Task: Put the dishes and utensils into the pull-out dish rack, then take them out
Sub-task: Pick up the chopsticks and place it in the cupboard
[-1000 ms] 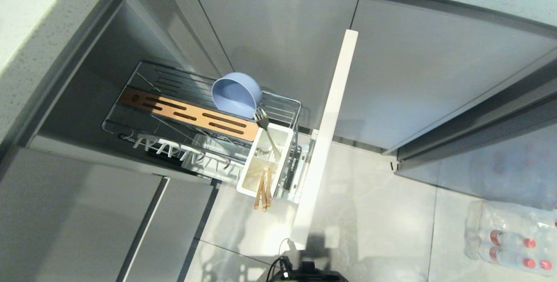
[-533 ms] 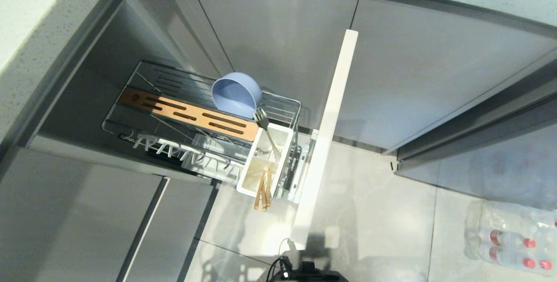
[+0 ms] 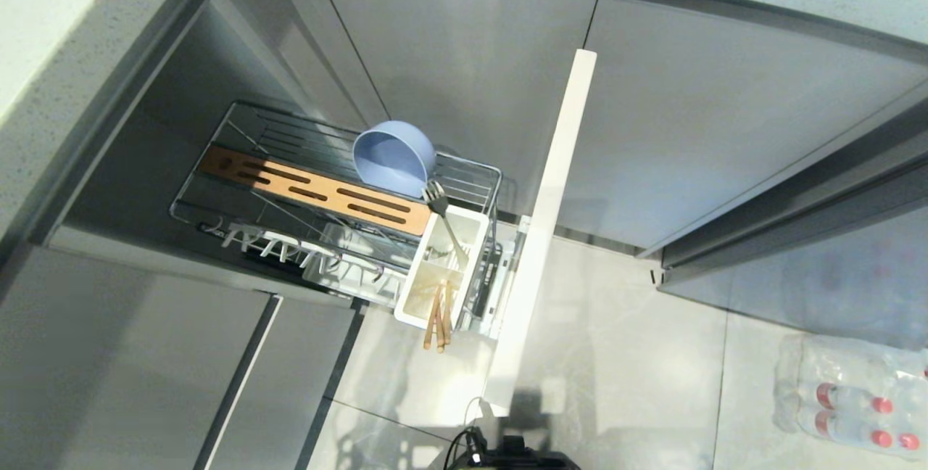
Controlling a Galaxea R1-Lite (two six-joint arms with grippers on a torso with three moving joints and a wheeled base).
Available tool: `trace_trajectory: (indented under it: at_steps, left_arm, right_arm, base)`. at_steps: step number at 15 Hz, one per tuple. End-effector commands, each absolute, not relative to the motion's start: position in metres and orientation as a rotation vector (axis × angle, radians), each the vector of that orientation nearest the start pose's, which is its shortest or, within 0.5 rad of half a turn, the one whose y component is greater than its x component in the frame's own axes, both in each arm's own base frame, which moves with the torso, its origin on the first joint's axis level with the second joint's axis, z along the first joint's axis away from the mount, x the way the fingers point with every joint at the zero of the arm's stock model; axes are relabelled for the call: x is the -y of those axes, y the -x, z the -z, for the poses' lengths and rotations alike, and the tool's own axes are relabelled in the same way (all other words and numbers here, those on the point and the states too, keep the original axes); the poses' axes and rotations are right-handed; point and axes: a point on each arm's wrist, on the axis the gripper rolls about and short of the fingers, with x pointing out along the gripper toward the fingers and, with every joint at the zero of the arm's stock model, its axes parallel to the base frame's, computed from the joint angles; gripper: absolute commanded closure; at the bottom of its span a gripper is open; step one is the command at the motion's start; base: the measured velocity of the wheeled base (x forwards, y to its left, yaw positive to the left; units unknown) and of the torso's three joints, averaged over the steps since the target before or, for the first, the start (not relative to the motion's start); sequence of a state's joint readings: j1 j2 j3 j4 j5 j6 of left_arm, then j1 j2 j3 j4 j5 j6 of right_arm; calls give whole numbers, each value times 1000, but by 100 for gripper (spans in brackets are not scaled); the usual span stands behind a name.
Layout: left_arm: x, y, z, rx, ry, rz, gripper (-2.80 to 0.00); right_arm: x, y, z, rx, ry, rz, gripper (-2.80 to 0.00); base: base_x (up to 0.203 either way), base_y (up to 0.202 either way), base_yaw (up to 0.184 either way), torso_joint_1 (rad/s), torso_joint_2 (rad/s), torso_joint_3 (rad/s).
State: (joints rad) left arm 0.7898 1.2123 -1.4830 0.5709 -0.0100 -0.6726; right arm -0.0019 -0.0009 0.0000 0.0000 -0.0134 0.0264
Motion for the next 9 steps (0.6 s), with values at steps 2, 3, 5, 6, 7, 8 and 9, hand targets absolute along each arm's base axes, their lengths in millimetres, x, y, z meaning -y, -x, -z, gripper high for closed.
trace_trajectory:
  at_steps: [2,3,5,6,7,8,9]
  left_arm:
    - [-100,-99,-367,-23,762,-848,-280]
    - [-100,-99,-366,-23,762,-847,-280]
    - [-99,-99,-367,-22,761,-846,-280]
    - [-99,-99,-367,-22,761,-846,-280]
    - [-99,-99,-367,-22,758,-846,-280]
    - [-99,-98,-367,-18,756,-844,-280]
    - [-99,-99,-368,-11,753,-841,0]
  right_arm:
    - [0,23,-75,0,-26,17,0]
    - [0,23,-75,0,-26,17,0]
    - [0,23,-75,0,-26,15,0]
    - [0,23,-75,0,-26,17,0]
    - [0,23,-75,0,-26,17,0]
    - [0,23,-75,0,-26,15,0]
    - [0,23,-75,0,-27,16,0]
  base:
    - [0,0,0,0,0,0]
    - [0,0,0,0,0,0]
    - [0,0,0,0,0,0]
    - [0,0,0,0,0,0]
    - [0,0,0,0,0,0]
    - [0,0,0,0,0,0]
    - [0,0,0,0,0,0]
